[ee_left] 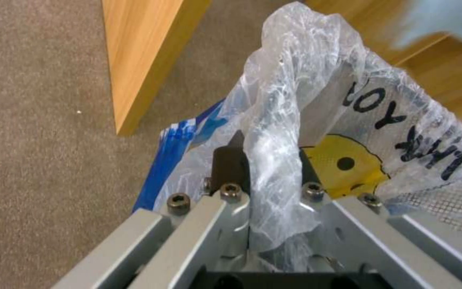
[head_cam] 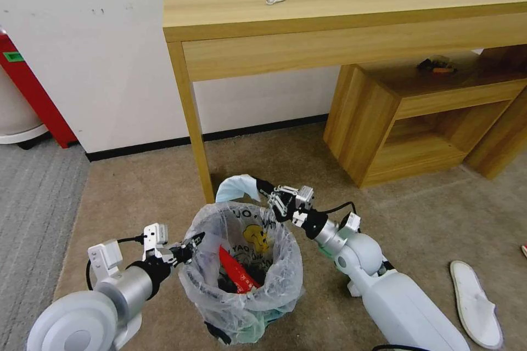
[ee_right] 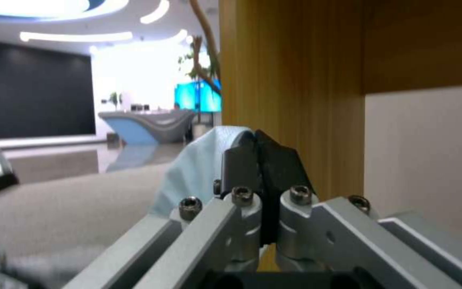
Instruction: Pick up the trash bin and place the garbage on the floor into it.
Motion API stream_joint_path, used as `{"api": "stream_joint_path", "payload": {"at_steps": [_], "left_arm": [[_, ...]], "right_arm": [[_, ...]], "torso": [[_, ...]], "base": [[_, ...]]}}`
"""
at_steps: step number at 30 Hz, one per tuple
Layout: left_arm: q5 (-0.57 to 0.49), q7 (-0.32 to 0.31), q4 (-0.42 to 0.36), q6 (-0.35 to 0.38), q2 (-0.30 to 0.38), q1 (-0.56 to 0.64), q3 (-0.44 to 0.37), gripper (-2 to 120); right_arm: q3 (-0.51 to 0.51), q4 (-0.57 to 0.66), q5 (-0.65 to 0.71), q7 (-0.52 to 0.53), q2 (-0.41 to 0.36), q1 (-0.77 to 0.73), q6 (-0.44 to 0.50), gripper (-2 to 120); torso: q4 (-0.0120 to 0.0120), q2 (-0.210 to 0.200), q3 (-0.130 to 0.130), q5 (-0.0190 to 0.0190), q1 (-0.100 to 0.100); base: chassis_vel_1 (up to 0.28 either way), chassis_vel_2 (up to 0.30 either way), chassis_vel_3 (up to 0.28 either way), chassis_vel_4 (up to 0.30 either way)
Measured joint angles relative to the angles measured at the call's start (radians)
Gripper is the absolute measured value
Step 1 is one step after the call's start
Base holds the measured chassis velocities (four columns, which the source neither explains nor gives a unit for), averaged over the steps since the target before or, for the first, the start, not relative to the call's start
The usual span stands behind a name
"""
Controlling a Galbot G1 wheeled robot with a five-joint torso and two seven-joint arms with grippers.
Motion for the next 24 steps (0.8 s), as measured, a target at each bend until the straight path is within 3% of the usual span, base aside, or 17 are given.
{"api": "stream_joint_path", "payload": {"at_steps": [14, 24], "left_arm": [[0.010, -0.001, 0.004, 0.003, -0.005, 0.007, 0.004, 3], [0.005, -0.001, 0.006, 0.004, -0.002, 0.000, -0.009, 3]], "right_arm": [[0.013, 0.109, 0.104, 0.005, -0.038, -0.019, -0.008, 0], [0.025, 0.142, 0.103, -0.086, -0.100, -0.074, -0.007, 0]], "torso": [[0.0000, 0.000, 0.000, 0.0000, 0.000], [0.0000, 0.000, 0.000, 0.0000, 0.000]], "base": [[0.000, 0.000, 0.000, 0.000], [0.000, 0.000, 0.000, 0.000]]}}
